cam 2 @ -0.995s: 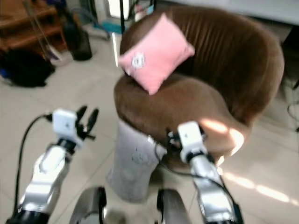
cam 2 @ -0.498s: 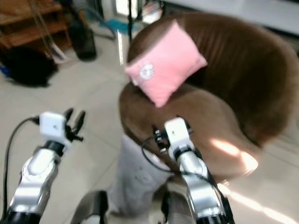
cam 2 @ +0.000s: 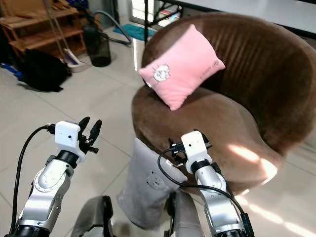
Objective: Move the pillow to the sofa from floor
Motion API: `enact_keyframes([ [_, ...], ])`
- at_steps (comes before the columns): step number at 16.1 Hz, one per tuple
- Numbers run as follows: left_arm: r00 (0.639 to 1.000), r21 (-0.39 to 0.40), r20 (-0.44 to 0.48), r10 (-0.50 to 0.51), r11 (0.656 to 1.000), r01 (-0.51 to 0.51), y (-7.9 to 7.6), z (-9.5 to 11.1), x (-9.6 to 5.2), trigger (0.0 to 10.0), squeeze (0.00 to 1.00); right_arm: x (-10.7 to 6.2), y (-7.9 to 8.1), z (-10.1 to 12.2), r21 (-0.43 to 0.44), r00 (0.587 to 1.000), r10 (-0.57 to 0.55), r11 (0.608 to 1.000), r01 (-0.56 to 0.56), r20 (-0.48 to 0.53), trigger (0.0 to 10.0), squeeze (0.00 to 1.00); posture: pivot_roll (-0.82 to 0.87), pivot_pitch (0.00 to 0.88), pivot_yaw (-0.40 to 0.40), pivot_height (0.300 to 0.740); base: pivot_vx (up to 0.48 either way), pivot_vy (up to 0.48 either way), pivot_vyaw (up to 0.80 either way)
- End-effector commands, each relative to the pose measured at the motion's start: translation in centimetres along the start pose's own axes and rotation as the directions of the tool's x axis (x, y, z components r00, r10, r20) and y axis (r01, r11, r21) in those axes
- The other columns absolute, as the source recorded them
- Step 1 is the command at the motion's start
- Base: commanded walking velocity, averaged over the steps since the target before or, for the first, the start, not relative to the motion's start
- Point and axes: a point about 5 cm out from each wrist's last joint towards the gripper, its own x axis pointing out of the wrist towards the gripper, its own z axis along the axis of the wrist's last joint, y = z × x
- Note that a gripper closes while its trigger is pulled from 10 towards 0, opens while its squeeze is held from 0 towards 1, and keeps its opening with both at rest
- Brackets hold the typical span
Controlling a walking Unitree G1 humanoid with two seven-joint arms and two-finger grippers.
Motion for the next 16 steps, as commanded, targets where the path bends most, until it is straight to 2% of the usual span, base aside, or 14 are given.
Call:
enact_keyframes([
  [1, 1.000, 0.013, -0.001, -0.015, 1.000, 0.015, -0.2, 0.2, -0.1, 10.0, 0.00, -0.1, -0.2, -0.3, 0.009, 1.000, -0.003, 1.000, 0.003, -0.013, 10.0, 0.00, -0.04, 0.028, -0.004, 0.538, 0.000, 0.000, 0.00],
  [6, 0.999, 0.034, -0.019, -0.049, 0.998, 0.050, -0.5, 0.0, -0.5, 10.0, 0.00, 0.2, 0.4, -1.0, 0.008, 0.999, 0.020, 1.000, -0.020, -0.049, 10.0, 0.00, -0.03, 0.033, -0.004, 0.503, 0.000, 0.000, 0.00],
  [8, 0.996, 0.085, -0.039, -0.085, 0.992, 0.088, -0.7, -0.2, -1.0, 10.0, 0.00, 0.3, 0.7, -2.3, 0.066, 0.993, 0.043, 0.997, -0.035, -0.112, 10.0, 0.00, -0.02, 0.048, 0.002, 0.503, 0.000, 0.000, 0.00],
  [9, 0.994, 0.117, -0.055, -0.098, 0.988, 0.104, -0.8, -0.3, -1.2, 10.0, 0.00, 0.5, 1.0, -2.8, 0.134, 0.991, 0.063, 0.990, -0.047, -0.119, 10.0, 0.77, -0.02, 0.058, 0.006, 0.503, 0.000, 0.000, 0.00],
  [10, 0.990, 0.130, -0.080, -0.116, 0.984, 0.126, -0.9, -0.5, -1.5, 10.0, 0.00, 0.9, 1.3, -3.3, 0.185, 0.988, 0.071, 0.982, -0.045, -0.136, 10.0, 1.00, -0.01, 0.070, 0.009, 0.503, 0.000, 0.000, 0.00],
  [11, 0.987, 0.125, -0.086, -0.133, 0.982, 0.144, -1.1, -0.5, -1.8, 10.0, 0.00, 1.2, 1.5, -3.6, 0.209, 0.986, 0.077, 0.977, -0.046, -0.145, 10.0, 1.00, 0.00, 0.088, 0.013, 0.503, 0.000, 0.000, 0.00],
  [13, 0.980, 0.112, -0.106, -0.170, 0.977, 0.182, -1.3, -0.2, -3.0, 10.0, 0.00, 3.0, 2.3, -4.4, 0.351, 0.974, 0.071, 0.936, 0.009, -0.213, 10.0, 1.00, 0.03, 0.140, 0.023, 0.503, 0.000, 0.000, 0.00],
  [16, 0.978, 0.091, -0.083, -0.190, 0.976, 0.197, -1.3, 1.1, -3.5, 10.0, 0.00, 3.7, 2.0, -4.5, 0.482, 0.974, 0.040, 0.873, 0.074, -0.222, 10.0, 1.00, 0.06, 0.198, 0.036, 0.503, 0.000, 0.000, 0.00],
])
